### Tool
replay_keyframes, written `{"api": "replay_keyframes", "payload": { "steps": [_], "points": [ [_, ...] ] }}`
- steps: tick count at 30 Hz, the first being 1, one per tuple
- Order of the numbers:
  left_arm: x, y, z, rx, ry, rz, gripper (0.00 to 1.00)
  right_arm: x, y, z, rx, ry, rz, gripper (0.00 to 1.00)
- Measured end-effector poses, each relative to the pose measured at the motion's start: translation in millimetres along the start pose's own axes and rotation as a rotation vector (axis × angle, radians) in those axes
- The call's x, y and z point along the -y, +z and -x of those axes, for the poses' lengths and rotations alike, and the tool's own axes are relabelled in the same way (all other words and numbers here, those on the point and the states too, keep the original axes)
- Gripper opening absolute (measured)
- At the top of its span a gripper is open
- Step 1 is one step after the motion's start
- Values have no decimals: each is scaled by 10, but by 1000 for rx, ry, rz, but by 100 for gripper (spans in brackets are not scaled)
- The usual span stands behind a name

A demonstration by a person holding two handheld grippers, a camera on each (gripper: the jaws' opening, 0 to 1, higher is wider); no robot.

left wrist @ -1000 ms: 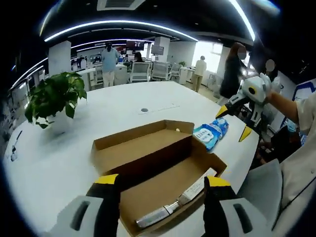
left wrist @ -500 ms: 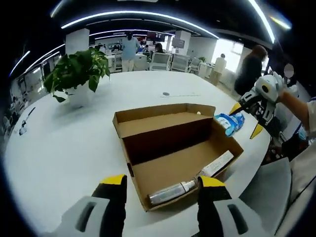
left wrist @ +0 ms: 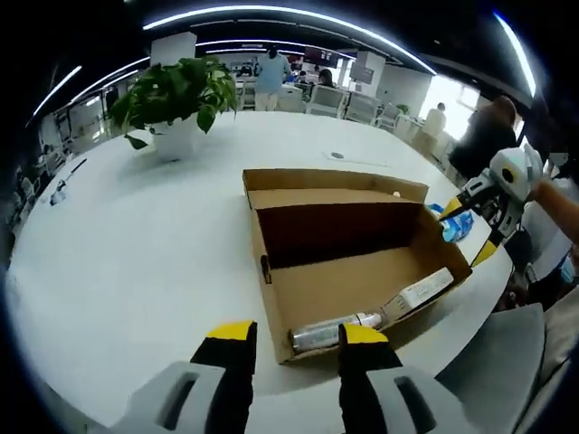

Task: Operate the shoe box by opening the lid, removing the specified soft item, and placing it in the target area until the item is outside and the box remains undamaged.

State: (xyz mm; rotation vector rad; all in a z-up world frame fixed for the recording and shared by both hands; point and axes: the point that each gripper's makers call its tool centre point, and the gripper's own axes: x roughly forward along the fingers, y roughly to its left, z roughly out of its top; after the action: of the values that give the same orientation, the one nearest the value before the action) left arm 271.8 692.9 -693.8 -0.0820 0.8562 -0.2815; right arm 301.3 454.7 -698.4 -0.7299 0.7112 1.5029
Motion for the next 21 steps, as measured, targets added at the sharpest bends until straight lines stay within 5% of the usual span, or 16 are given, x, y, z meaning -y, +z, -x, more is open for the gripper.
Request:
{"api": "replay_keyframes", "payload": {
  "steps": [10,14,21],
  "points": [
    [-99,-92,-91,13,20,91,23,-20,-50,-210,-43,35,14,47],
    [-90,-158,-128,4,18,114,12,-117,-10,-280,-32,90,-17,39],
    [-112,-146,-134,35,21,170,10,-98,-6,-389,-33,100,-47,38]
  ]
}}
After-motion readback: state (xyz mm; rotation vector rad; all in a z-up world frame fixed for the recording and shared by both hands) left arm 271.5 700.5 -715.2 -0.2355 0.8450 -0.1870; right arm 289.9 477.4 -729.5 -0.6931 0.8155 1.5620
